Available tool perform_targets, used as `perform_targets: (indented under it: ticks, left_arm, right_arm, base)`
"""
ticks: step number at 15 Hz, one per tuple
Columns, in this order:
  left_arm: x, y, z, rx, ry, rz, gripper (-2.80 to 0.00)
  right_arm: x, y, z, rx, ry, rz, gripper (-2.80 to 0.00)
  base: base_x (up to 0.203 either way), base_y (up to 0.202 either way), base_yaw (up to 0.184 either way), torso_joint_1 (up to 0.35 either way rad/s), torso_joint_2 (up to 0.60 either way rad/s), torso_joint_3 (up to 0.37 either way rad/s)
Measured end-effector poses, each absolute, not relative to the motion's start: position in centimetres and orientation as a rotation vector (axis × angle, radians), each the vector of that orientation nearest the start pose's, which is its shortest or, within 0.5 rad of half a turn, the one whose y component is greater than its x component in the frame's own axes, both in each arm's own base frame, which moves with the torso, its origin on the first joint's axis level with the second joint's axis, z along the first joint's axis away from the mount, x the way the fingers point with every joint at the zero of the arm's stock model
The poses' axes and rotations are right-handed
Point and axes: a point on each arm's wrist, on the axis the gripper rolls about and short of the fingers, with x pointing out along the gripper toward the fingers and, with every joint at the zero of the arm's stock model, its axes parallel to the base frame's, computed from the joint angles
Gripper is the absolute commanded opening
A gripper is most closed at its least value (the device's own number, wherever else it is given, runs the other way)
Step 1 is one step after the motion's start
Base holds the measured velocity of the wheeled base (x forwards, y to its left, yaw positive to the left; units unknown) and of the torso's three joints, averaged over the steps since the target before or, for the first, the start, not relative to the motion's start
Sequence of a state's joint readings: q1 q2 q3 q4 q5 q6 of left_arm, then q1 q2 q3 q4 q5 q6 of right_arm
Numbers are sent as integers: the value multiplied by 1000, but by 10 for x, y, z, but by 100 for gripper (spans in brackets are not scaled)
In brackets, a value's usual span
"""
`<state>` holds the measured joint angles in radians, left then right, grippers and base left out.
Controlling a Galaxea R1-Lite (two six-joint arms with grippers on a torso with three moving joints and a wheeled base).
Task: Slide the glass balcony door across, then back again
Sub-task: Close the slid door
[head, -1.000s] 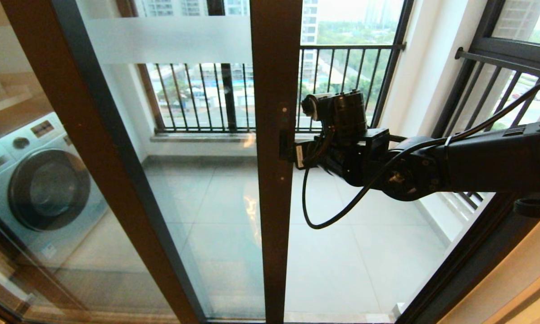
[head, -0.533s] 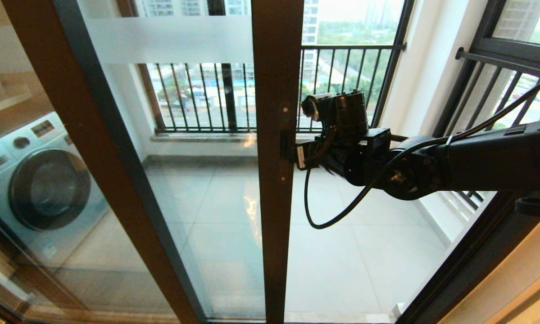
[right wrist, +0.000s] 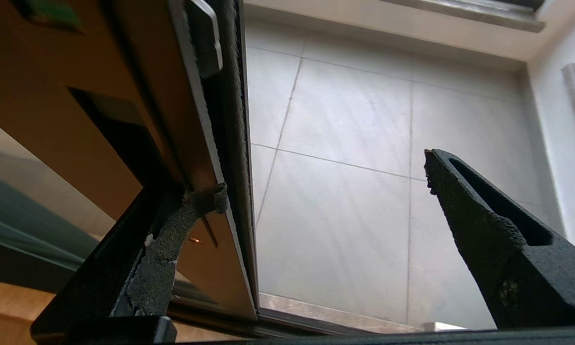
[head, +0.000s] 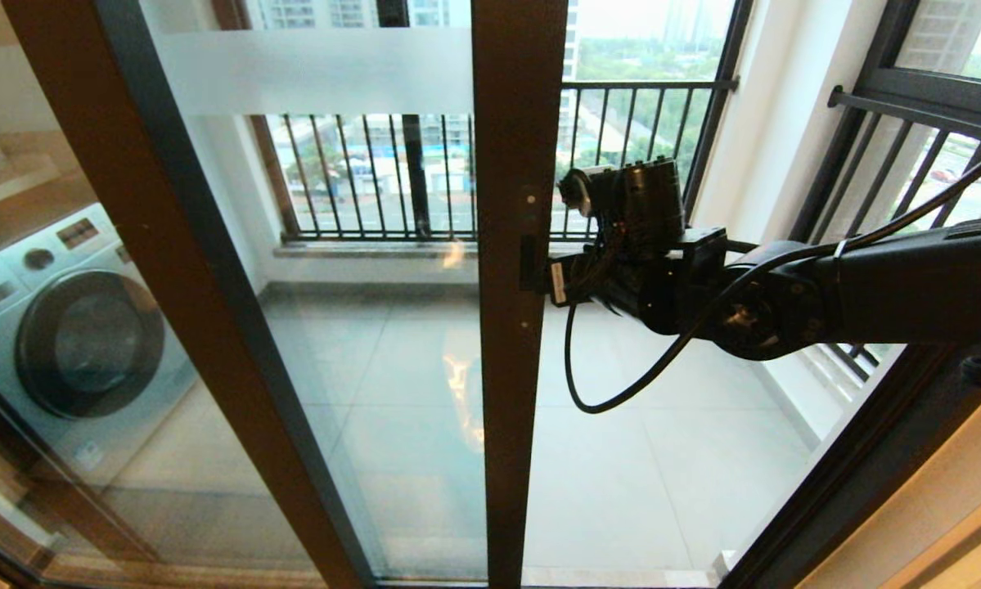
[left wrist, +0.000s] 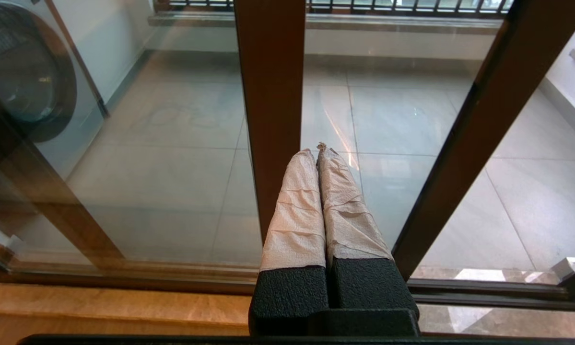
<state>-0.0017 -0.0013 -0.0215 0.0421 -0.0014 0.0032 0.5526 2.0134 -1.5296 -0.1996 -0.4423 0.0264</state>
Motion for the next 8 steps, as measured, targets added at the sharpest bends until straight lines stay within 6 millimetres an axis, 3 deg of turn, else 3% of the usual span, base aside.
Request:
perform_targets:
  ticks: [8]
  left_arm:
    - [-25, 0, 77, 3, 20, -3, -280]
  right_arm:
    - [347, 195, 238, -111, 241, 88, 0]
  base:
    - [0, 0, 0, 0, 0, 0]
